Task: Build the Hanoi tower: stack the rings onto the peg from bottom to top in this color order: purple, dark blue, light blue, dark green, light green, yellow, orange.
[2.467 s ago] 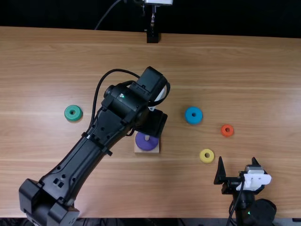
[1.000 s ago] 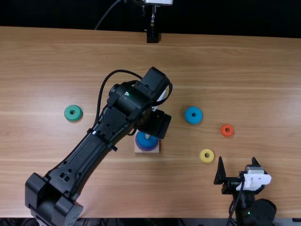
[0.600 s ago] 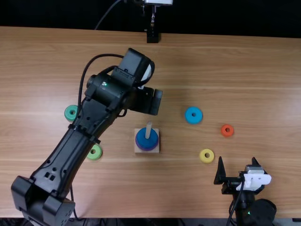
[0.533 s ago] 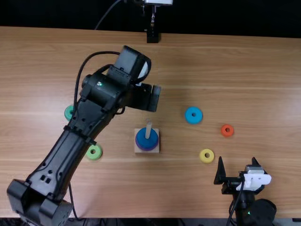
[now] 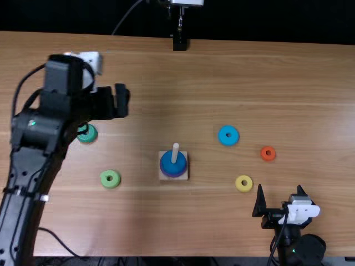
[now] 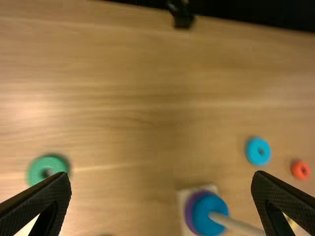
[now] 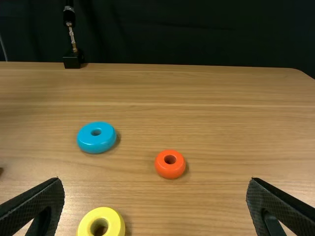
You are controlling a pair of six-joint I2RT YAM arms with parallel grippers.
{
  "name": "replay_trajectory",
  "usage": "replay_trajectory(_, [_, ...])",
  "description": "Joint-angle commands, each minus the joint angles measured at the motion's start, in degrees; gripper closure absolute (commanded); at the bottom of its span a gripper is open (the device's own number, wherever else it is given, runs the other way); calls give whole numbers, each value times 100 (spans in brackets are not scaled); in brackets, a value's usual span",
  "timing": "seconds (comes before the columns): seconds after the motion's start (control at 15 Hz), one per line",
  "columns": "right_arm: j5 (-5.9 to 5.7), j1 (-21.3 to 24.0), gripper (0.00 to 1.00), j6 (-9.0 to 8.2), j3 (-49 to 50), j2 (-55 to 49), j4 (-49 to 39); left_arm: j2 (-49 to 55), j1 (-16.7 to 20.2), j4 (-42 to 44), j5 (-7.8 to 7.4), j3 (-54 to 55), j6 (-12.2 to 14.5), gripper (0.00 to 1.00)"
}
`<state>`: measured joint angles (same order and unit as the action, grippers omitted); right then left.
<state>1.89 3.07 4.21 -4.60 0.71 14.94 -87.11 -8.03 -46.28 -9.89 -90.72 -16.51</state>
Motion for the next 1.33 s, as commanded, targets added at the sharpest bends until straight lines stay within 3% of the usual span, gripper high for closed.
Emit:
replay_trajectory(0.0, [-31,71,0,1,372,-71,411,397,162,357,-224,467,69,0])
replay_trajectory(0.27, [-20,71,0,1,381,-71,411,1390,733,874,-150,1627,175,0])
replay_trajectory(0.33, [-20,71,0,1,372,-71,411,1750,812,1158,-139,2067,660,0])
replay_trajectory(0.47, [-31,71,0,1,381,-71,411,2374,794,1886,-129,2840,1989,0])
replay_trajectory(0.53, [-20,71,0,1,381,-71,411,2761,812,2097,-2,3218,2379,0])
replay_trajectory(0.67, [-20,71,0,1,372,-71,411,3438,812,2266,609,3904,2411,0])
replay_trajectory(0.73, [-20,71,0,1,372,-71,411,3745,794,2224,810,4123,2411,0])
replay_trajectory(0.8, [-31,71,0,1,381,-71,411,4114,812,2213,905,4414,2411,0])
replay_trajectory(1.27, [-20,71,0,1,372,-71,411,7375,592,2287,1000,7367,2421,0])
